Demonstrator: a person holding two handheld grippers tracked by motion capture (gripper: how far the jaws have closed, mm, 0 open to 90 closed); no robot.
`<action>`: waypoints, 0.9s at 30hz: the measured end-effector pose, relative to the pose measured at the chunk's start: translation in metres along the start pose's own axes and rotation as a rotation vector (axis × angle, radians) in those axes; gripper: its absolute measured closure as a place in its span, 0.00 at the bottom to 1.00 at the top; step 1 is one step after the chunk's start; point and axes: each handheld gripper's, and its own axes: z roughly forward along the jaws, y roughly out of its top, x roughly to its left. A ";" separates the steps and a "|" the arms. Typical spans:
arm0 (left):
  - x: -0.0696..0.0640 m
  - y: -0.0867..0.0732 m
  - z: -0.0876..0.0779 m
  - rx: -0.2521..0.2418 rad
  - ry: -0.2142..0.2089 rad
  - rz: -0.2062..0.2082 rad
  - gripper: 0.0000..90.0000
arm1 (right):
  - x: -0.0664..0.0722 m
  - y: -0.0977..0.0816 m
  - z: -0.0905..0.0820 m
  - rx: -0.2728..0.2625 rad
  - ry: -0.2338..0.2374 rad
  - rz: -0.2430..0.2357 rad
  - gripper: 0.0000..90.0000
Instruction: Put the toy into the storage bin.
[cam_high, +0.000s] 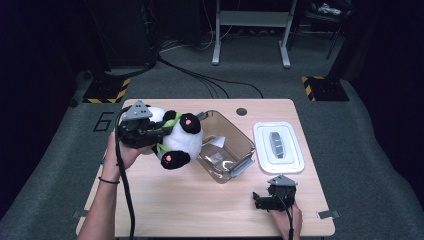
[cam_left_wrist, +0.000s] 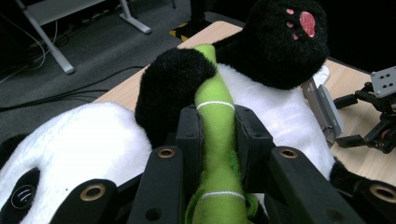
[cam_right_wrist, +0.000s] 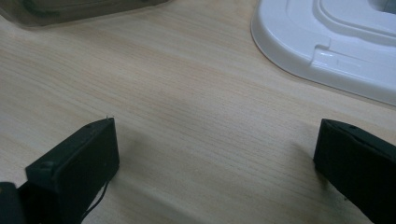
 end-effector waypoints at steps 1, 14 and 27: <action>0.000 0.002 0.002 0.001 -0.003 0.003 0.82 | 0.000 0.000 0.000 0.000 0.000 0.000 0.00; -0.002 0.022 0.032 0.003 -0.054 0.070 0.82 | 0.000 0.000 0.000 0.001 0.000 0.003 0.00; -0.008 0.042 0.067 0.038 -0.129 0.154 0.82 | 0.000 0.000 -0.001 0.003 0.002 -0.002 0.00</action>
